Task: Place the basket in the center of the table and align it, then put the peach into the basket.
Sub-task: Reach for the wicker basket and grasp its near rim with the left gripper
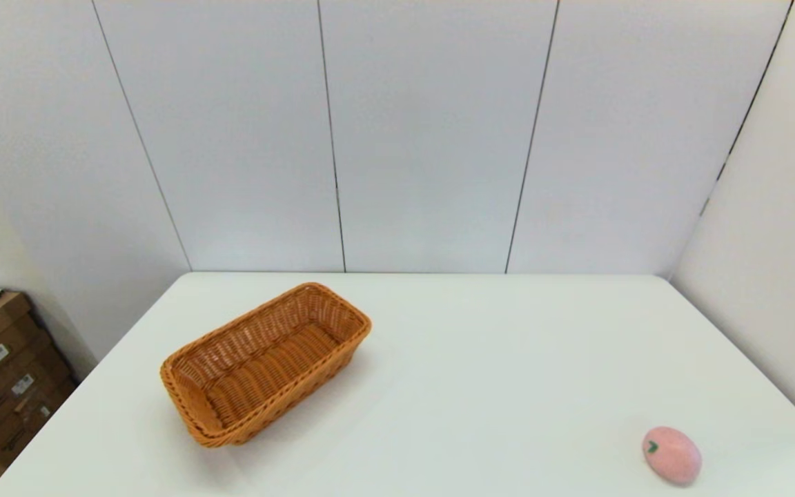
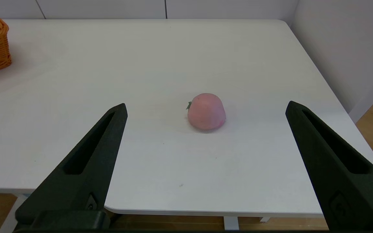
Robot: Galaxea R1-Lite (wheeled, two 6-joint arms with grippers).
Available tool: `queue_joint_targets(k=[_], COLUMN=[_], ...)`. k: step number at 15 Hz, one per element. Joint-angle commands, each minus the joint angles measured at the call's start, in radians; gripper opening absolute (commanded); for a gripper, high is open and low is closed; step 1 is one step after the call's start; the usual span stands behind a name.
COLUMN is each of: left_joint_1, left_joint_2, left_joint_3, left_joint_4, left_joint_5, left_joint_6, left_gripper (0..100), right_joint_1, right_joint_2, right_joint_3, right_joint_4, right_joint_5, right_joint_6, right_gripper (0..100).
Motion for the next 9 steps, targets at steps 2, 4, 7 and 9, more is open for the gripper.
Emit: queue_joint_targets(k=[2, 4, 7, 9], left_joint_1=[0.000, 0.000, -0.002, -0.002], left_joint_2=[0.001, 0.001, 0.063, 0.273], left_joint_3=[0.000, 0.000, -0.161, -0.344], left_joint_4=[0.000, 0.000, 0.045, 0.120], left_joint_5=[0.001, 0.002, 0.011, 0.011], left_joint_6=[-0.001, 0.002, 0.002, -0.077], left_gripper=[100, 100, 100, 100], right_joint_1=[0.000, 0.000, 0.000, 0.000], right_joint_2=[0.000, 0.000, 0.000, 0.000], right_joint_3=[0.000, 0.000, 0.000, 0.000], right_joint_4=[0.000, 0.000, 0.001, 0.000], right_joint_5=[0.000, 0.000, 0.000, 0.000], right_joint_6=[0.000, 0.000, 0.000, 0.000], right_gripper=[100, 100, 100, 100])
